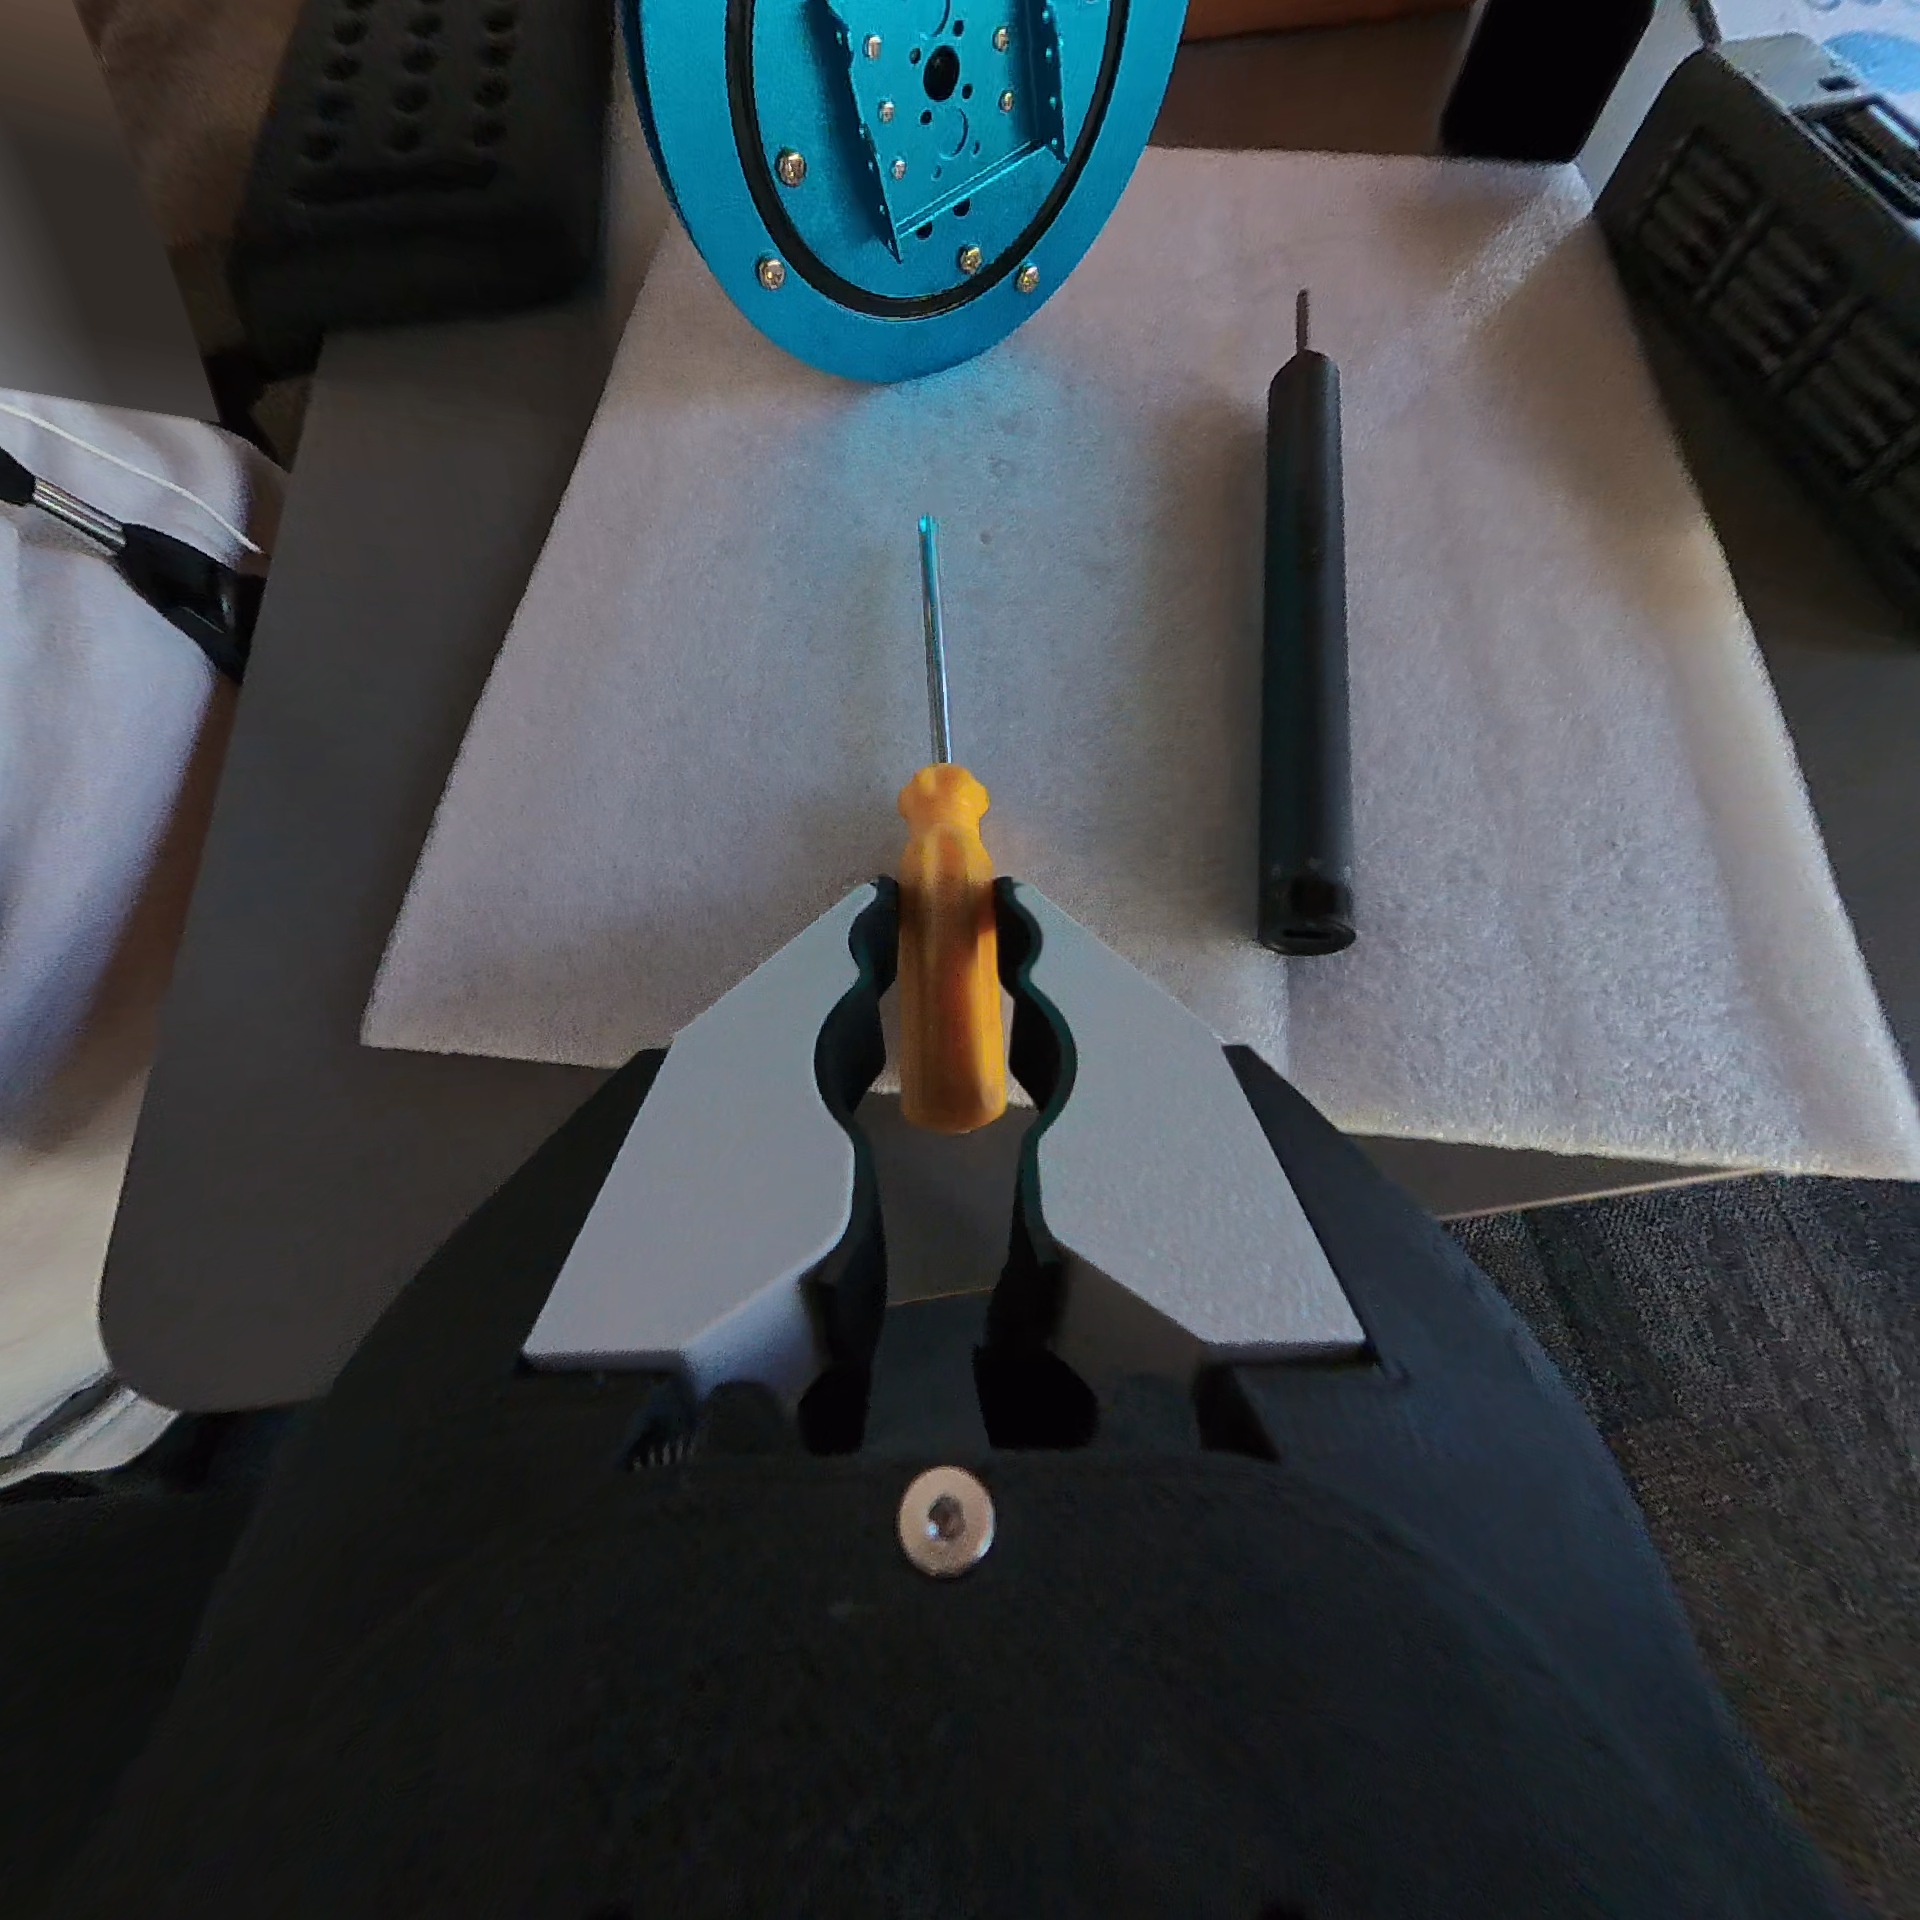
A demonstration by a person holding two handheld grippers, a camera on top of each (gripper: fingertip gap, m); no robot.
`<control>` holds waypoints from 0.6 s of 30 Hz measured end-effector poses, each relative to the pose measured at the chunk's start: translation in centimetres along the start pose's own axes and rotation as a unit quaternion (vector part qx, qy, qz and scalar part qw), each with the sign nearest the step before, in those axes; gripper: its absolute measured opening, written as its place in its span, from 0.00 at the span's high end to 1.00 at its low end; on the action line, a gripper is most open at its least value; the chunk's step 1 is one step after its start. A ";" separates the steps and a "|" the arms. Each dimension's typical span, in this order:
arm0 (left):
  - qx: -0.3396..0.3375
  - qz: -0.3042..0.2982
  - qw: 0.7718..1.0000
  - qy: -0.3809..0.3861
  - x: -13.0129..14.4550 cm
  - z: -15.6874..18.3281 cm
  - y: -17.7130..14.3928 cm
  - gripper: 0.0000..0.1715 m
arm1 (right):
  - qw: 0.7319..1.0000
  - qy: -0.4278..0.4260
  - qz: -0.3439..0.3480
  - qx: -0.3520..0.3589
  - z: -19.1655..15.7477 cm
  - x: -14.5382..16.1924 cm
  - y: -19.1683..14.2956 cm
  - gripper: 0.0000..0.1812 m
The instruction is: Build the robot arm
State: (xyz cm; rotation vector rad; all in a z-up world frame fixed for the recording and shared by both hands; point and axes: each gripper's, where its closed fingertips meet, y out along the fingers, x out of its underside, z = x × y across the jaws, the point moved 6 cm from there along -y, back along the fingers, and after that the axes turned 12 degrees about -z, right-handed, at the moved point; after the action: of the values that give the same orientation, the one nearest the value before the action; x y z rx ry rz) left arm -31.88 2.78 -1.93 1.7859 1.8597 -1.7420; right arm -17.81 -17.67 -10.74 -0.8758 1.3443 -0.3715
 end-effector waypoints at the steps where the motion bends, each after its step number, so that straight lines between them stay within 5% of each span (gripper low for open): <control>1: 0.002 0.001 1.000 -0.002 -0.1 0.0 0.0 0.97 | 1.000 -0.009 -0.003 0.002 0.0 -0.1 0.0 0.90; 4: 0.006 0.003 1.000 -0.009 -0.1 0.1 0.0 0.98 | 0.998 -0.067 -0.012 0.018 0.3 -1.1 -0.7 0.91; 11: 0.010 0.002 1.000 -0.003 0.2 0.3 -0.3 0.97 | 0.976 -0.194 0.102 0.012 1.0 -7.4 -4.4 0.91; 18: 0.012 -0.001 1.000 0.008 0.2 0.5 -0.3 0.97 | 0.963 -0.254 0.087 0.016 1.7 -9.4 -3.1 0.91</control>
State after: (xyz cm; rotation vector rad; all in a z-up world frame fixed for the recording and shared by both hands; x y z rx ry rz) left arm -32.50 2.69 -2.06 1.8133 1.8546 -1.7635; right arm -17.64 -12.58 -2.08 -0.7539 0.9243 -0.0224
